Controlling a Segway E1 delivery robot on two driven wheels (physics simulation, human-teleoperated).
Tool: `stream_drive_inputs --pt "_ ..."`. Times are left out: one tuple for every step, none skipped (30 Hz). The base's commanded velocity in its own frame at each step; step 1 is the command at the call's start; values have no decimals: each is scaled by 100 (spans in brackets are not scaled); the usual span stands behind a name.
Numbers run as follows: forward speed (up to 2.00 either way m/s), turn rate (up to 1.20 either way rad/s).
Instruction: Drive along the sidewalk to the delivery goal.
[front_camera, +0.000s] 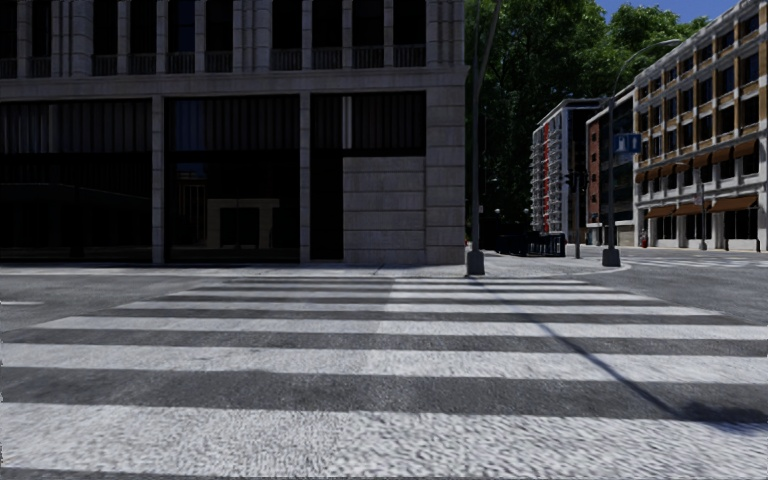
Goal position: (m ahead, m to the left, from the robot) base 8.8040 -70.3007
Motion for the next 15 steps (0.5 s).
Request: stream_drive_inputs --pt "182 0" --pt "182 0" --pt "182 0" --pt "182 0" --pt "182 0" --pt "182 0" --pt "182 0" --pt "182 0" --pt "182 0" --pt "182 0" --pt "182 0" --pt "182 0" --pt "182 0" --pt "182 0" --pt "182 0"
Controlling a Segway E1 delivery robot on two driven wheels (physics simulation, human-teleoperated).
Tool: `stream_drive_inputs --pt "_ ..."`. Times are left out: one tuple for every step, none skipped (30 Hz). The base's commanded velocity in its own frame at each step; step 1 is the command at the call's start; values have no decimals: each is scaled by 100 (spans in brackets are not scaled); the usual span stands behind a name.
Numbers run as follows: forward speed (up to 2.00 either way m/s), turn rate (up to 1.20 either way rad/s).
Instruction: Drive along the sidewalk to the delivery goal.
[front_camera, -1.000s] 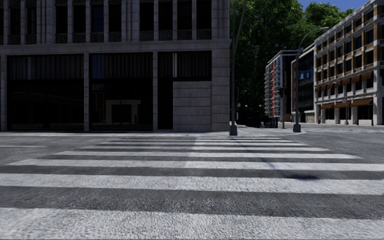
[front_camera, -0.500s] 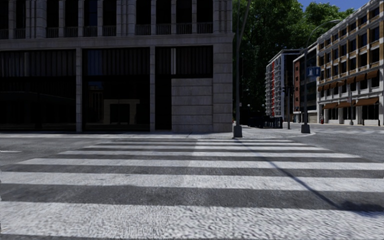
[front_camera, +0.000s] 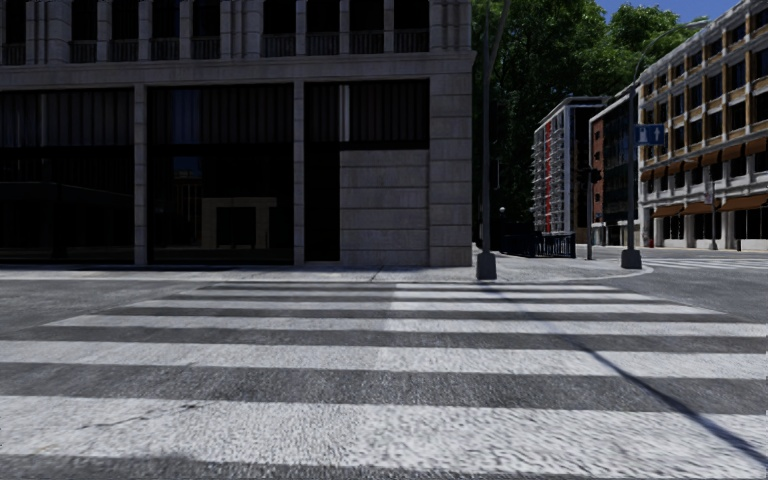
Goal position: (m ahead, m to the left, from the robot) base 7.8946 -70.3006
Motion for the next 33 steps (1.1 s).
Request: stream_drive_inputs --pt "182 0" --pt "182 0" --pt "182 0" --pt "182 0" --pt "182 0" --pt "182 0" --pt "182 0" --pt "182 0" --pt "182 0" --pt "182 0" --pt "182 0" --pt "182 0" --pt "182 0" --pt "182 0" --pt "182 0" --pt "182 0" --pt "182 0" --pt "182 0" --pt "182 0" --pt "182 0" --pt "182 0" --pt "182 0" --pt "182 0" --pt "182 0" --pt "182 0" --pt "182 0" --pt "182 0" --pt "182 0" --pt "182 0" --pt "182 0" --pt "182 0" --pt "182 0" --pt "182 0"
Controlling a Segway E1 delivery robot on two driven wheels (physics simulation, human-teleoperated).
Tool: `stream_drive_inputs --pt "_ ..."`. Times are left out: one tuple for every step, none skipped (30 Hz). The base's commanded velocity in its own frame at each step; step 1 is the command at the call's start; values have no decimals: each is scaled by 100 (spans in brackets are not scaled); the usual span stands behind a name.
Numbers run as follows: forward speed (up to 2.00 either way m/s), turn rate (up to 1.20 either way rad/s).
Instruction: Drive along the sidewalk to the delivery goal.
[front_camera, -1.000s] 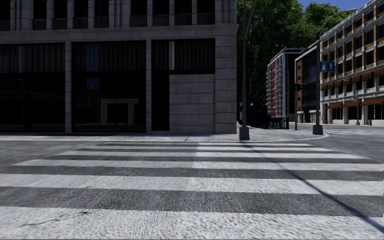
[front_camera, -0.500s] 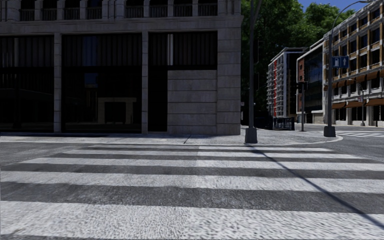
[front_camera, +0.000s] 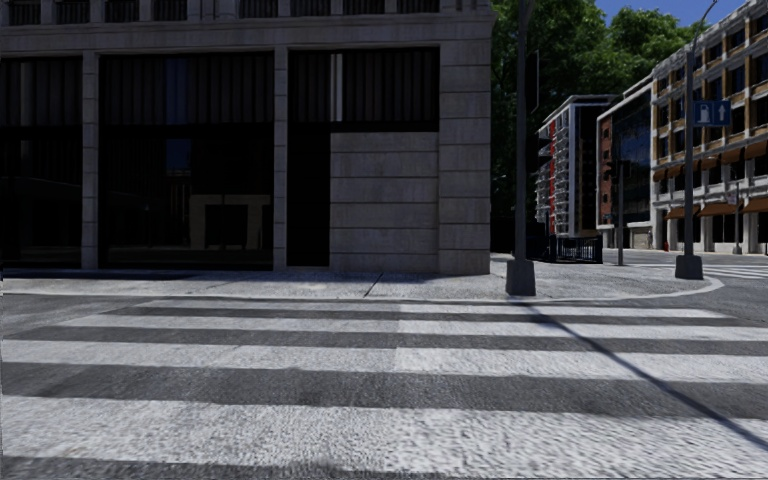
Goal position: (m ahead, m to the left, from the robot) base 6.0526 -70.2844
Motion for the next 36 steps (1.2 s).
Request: stream_drive_inputs --pt "182 0" --pt "182 0" --pt "182 0" --pt "182 0" --pt "182 0" --pt "182 0" --pt "182 0" --pt "182 0" --pt "182 0" --pt "182 0" --pt "182 0" --pt "182 0" --pt "182 0" --pt "182 0" --pt "182 0" --pt "182 0" --pt "182 0" --pt "182 0" --pt "182 0" --pt "182 0" --pt "182 0" --pt "182 0" --pt "182 0" --pt "182 0" --pt "182 0" --pt "182 0" --pt "182 0" --pt "182 0" --pt "182 0" --pt "182 0" --pt "182 -12" --pt "182 -34" --pt "182 -34" --pt "182 -55" --pt "182 -68" --pt "182 -64"
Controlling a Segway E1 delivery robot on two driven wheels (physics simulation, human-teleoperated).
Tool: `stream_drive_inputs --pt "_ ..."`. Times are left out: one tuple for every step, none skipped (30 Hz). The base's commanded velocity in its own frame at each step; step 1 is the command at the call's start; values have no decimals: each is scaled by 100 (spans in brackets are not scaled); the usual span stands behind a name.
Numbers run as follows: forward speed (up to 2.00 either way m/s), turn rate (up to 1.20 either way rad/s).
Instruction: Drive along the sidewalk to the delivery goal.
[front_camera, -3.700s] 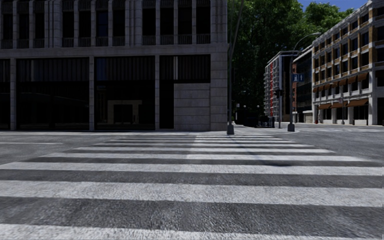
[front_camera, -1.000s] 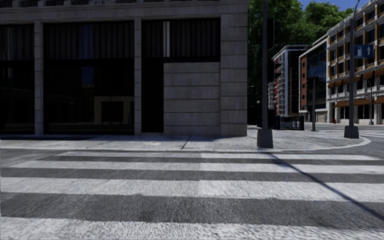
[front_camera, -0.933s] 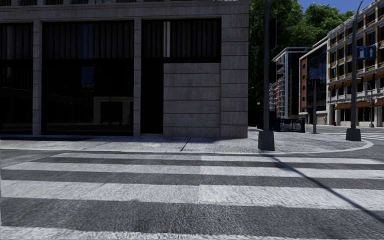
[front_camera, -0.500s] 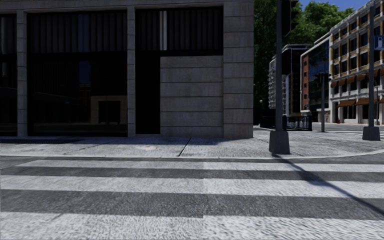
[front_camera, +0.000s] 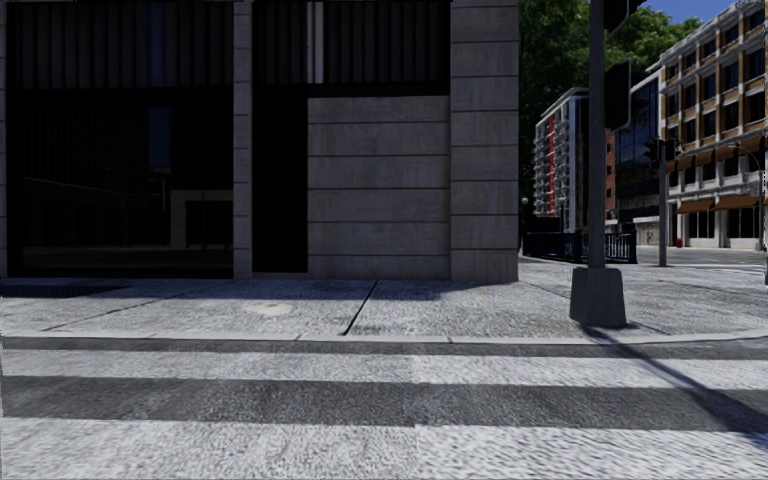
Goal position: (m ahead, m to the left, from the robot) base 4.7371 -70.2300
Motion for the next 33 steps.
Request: stream_drive_inputs --pt "182 -10" --pt "182 0" --pt "182 0" --pt "182 0" --pt "182 0" --pt "182 0" --pt "182 0" --pt "182 0" --pt "182 0" --pt "182 0" --pt "182 0" --pt "180 0" --pt "180 0" --pt "175 0" --pt "167 0" --pt "160 0" --pt "160 0" --pt "156 0" --pt "153 0" --pt "151 -6" --pt "149 -21" --pt "149 -21" --pt "148 -30" --pt "148 -41" --pt "148 -45" --pt "148 -48" --pt "147 -51" --pt "147 -51" --pt "147 -52" --pt "147 -53" --pt "147 -53" --pt "147 -53" --pt "147 -53"
